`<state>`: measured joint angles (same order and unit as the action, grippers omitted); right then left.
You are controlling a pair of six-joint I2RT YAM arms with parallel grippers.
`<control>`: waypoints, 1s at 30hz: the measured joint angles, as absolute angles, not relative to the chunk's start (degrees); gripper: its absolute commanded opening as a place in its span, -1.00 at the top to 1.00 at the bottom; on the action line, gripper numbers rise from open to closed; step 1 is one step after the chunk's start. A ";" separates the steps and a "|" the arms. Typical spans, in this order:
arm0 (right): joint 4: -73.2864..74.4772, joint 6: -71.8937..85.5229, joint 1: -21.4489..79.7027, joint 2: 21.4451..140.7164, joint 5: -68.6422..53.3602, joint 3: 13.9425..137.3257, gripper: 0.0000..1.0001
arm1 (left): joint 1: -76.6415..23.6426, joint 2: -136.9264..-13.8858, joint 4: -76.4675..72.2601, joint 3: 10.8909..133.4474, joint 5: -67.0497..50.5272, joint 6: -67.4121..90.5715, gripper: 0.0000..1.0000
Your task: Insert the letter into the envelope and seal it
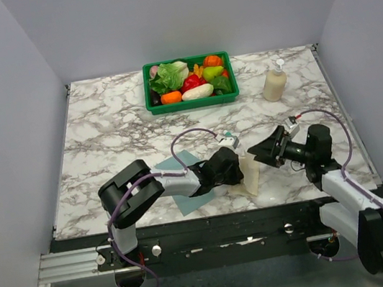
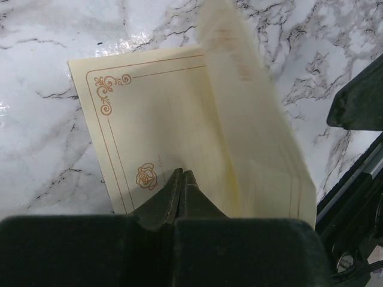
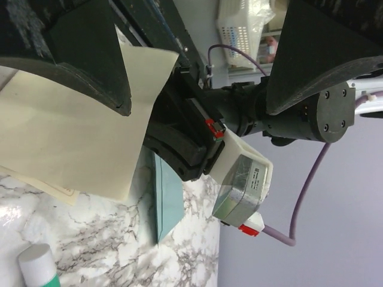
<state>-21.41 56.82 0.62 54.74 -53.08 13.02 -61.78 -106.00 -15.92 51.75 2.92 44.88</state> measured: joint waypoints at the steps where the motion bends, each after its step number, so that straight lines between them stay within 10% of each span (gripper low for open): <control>1: -20.03 56.21 0.62 53.17 -52.23 13.13 -1.00 | -61.87 -106.00 -15.94 51.75 2.92 44.91 1.00; 9: 4.56 47.20 0.62 41.54 -31.97 21.87 -0.80 | -61.98 -106.08 -16.19 51.68 2.92 45.28 1.00; 10: 6.46 46.74 0.62 41.54 -29.93 22.46 -0.59 | -61.98 -106.08 -16.19 51.68 2.92 45.32 1.00; 12: 10.63 45.91 0.62 42.22 -26.02 22.87 0.61 | -61.98 -106.08 -16.21 51.68 2.92 45.32 1.00; 14: 13.78 45.80 0.62 43.66 -23.99 22.76 0.99 | -61.98 -106.08 -16.21 51.68 2.92 45.34 1.00; 30: 14.26 38.65 2.00 58.98 -31.31 22.59 0.99 | -61.98 -106.08 -15.29 52.21 2.92 45.25 1.00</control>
